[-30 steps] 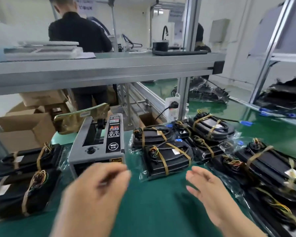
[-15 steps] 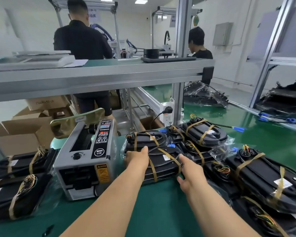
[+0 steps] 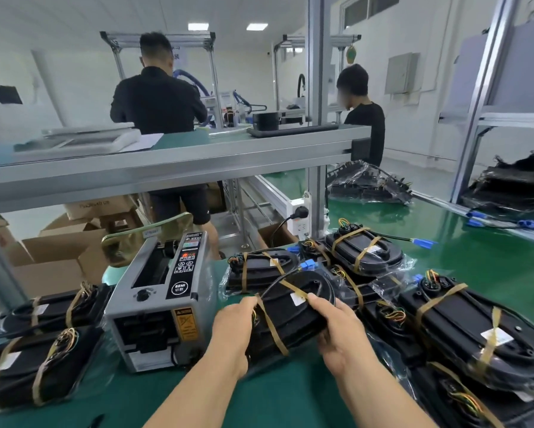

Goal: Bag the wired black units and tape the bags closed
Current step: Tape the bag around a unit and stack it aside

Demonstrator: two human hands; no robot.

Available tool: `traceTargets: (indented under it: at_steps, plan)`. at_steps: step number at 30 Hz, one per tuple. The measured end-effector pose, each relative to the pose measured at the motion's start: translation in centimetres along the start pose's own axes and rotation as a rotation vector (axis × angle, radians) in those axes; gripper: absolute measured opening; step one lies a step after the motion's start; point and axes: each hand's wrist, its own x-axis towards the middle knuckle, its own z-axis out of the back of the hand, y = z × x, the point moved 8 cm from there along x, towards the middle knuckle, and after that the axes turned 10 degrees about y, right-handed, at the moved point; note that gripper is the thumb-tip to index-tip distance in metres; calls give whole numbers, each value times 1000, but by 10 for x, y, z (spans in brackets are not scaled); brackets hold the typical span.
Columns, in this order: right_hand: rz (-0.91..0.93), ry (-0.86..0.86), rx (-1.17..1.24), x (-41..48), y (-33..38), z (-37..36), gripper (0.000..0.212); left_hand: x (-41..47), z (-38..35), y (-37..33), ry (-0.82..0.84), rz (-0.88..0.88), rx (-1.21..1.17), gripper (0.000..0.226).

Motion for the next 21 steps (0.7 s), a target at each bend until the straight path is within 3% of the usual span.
traceTargets:
  at_steps: [3, 5, 7, 10, 14, 17, 21]
  plan:
    - [101, 116, 24, -39, 7, -11, 51, -42, 12, 12, 0, -119, -54, 15]
    - [132, 221, 10, -68, 9, -22, 62, -72, 25, 25, -44, -197, -106, 24]
    - [150, 299, -93, -97, 10, -33, 60, -108, 41, 35, -144, -238, -170, 37]
    - [210, 409, -270, -134, 13, -49, 50, -158, 62, 45, -218, -337, -188, 39]
    - [260, 597, -538, -174, 11, -78, 63, -200, 100, 48, -279, -493, -64, 49]
    - [245, 719, -743, -191, 0, -95, 66, -241, 120, 6, -346, -796, 268, 44]
    - [150, 880, -966, -206, -19, -114, 63, -280, 92, -56, -182, -1027, 904, 60]
